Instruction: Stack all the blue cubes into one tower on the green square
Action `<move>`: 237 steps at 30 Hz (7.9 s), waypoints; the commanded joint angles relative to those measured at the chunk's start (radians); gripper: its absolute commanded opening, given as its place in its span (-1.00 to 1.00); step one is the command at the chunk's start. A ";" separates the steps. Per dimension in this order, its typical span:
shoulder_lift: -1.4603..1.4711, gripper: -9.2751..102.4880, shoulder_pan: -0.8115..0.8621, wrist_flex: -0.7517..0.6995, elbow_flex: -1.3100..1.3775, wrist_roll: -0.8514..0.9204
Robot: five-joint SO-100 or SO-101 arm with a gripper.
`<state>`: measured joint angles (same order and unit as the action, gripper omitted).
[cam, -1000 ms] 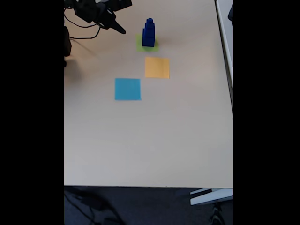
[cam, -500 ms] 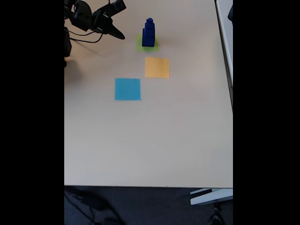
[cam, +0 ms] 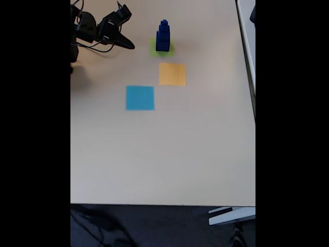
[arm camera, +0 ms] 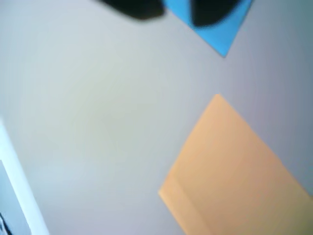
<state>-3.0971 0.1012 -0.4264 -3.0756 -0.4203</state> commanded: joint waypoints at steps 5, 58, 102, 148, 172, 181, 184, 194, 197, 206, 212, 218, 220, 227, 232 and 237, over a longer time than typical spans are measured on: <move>-0.141 -0.84 -0.012 0.029 -0.101 0.086; -0.285 -0.84 -0.124 -0.552 -0.104 0.511; -0.285 -0.83 -0.109 -0.603 -0.089 0.422; -0.285 -0.83 -0.109 -0.603 -0.087 0.420; -0.285 -0.83 -0.109 -0.603 -0.087 0.420; -0.285 -0.83 -0.109 -0.603 -0.087 0.420; -0.285 -0.83 -0.109 -0.603 -0.087 0.420; -0.285 -0.83 -0.109 -0.603 -0.087 0.420; -0.285 -0.83 -0.109 -0.603 -0.087 0.420; -0.285 -0.83 -0.109 -0.603 -0.087 0.420; -0.285 -0.83 -0.109 -0.603 -0.087 0.420; -0.285 -0.83 -0.109 -0.603 -0.087 0.420; -0.285 -0.83 -0.109 -0.603 -0.087 0.420; -0.285 -0.83 -0.109 -0.603 -0.087 0.420; -0.285 -0.83 -0.109 -0.603 -0.087 0.420; -0.285 -0.83 -0.109 -0.603 -0.087 0.420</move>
<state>-3.3579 0.0031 -1.0262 -3.1707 -0.0092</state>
